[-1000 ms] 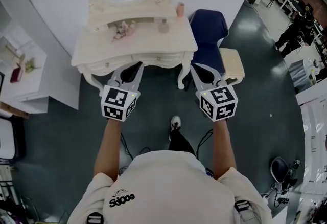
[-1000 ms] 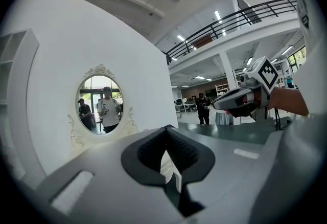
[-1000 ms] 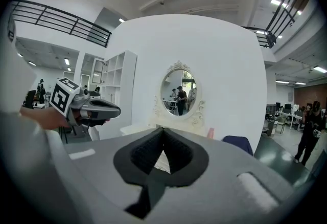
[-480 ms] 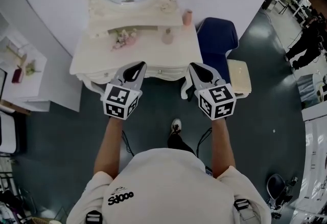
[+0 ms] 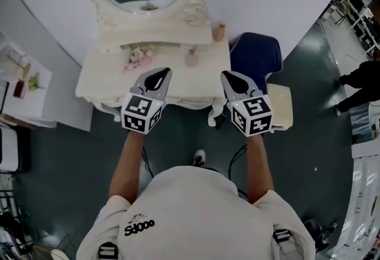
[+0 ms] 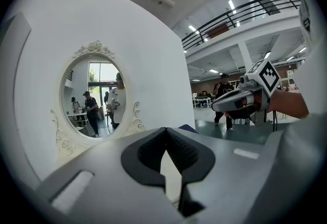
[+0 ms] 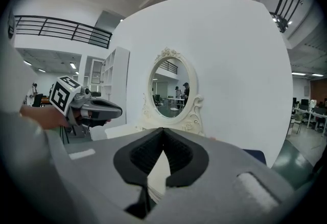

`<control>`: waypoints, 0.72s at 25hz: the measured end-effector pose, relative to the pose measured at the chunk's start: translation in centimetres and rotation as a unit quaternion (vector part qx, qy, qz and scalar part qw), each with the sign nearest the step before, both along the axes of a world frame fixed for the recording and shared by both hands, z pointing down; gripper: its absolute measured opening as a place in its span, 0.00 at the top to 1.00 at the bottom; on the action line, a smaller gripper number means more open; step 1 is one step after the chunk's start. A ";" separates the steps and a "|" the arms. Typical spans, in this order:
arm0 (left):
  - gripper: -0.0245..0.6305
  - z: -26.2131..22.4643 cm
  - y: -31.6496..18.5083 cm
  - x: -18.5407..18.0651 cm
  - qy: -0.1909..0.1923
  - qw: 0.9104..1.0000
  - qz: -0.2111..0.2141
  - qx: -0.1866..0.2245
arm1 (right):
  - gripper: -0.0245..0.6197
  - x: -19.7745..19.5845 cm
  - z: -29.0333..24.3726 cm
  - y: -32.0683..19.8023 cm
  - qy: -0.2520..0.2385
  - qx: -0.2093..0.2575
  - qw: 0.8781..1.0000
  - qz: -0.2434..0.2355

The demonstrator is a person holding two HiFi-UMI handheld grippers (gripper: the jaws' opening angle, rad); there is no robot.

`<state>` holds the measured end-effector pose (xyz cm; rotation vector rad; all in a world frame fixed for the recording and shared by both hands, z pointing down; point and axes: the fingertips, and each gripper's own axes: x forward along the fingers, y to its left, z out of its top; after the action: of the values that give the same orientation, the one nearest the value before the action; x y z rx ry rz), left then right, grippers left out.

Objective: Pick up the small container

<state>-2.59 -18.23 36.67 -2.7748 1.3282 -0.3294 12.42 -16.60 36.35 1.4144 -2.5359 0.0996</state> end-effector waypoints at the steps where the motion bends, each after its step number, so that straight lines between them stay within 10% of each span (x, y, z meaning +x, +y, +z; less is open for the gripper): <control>1: 0.93 0.0 -0.8 0.4 0.000 1.000 -0.001 -0.001 | 0.96 0.4 0.0 -0.8 -0.002 -0.001 1.000 -0.001; 18: 0.86 3.8 -11.1 4.3 0.002 0.999 0.009 -0.050 | 0.96 3.5 2.8 -9.0 -0.013 -0.038 0.999 0.002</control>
<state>1.68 -29.28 40.51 -2.8684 1.3235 -0.3998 15.88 -25.56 39.16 1.3972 -2.5222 0.2151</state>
